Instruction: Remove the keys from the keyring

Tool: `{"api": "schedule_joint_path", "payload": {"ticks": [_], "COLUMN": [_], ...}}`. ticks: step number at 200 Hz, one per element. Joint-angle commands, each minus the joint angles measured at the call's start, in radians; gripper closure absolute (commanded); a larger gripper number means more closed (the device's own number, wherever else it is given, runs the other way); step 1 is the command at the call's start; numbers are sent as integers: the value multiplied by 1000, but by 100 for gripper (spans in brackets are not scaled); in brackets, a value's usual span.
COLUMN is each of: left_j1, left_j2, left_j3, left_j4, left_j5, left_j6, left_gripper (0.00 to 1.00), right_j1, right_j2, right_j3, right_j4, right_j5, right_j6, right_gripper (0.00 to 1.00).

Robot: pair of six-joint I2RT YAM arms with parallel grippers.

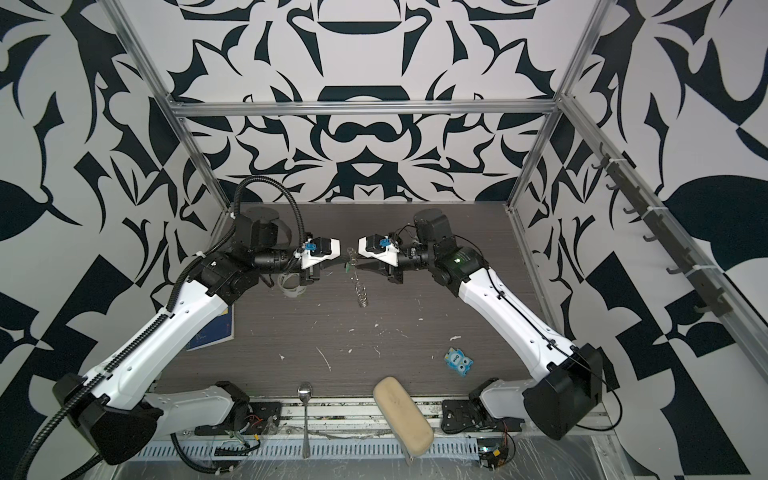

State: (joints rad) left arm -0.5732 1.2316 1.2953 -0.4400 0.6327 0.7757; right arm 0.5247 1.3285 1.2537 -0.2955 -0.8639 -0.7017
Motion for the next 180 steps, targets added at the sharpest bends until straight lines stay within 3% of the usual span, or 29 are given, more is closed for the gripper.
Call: {"api": "schedule_joint_path", "payload": {"ticks": [1,78,180], "left_j1": [4,4,4], "left_j2": [-8,-10,-15], "left_j3": [16,9,10], "left_j4": [2,7,-14], "left_j5": [25,28,36], "left_j6": [11,12,43], "left_gripper": [100,100,100], "right_j1": [-3,2,44], "right_j2": [-10,24,56], "right_j3": [58,99,141], "right_j4": [2,-36,-101], "right_j5": [-31,-56,-28], "right_j6": [16,0,-112], "right_gripper": [76,86,73]}}
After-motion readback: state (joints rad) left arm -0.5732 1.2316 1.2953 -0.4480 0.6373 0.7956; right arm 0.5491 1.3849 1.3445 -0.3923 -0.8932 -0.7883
